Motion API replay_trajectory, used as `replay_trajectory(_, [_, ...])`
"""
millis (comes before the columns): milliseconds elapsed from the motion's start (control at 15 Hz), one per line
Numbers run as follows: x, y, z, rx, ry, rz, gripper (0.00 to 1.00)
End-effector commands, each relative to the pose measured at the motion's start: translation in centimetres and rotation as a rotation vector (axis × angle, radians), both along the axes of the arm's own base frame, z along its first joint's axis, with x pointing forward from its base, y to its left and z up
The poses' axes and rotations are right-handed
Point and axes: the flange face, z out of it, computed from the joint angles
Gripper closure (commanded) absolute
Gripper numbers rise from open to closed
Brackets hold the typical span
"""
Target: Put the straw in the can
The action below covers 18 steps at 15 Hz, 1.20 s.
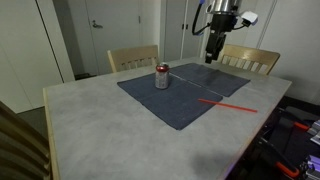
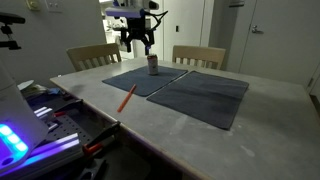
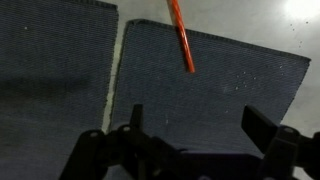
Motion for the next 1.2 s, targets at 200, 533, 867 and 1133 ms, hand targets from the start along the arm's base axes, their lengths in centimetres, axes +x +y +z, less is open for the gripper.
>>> replay_trajectory(200, [-0.3, 0.8, -2.8, -0.023, -0.016, 0.088, 0.0])
replay_trajectory(533, [1.1, 1.7, -6.3, -0.047, 0.007, 0.201, 0.0])
replay_trajectory(867, [2.6, 1.9, -9.4, -0.004, -0.034, 0.256, 0.0])
replay_trajectory(1133, [4.0, 1.9, -11.3, 0.023, -0.069, 0.291, 0.0])
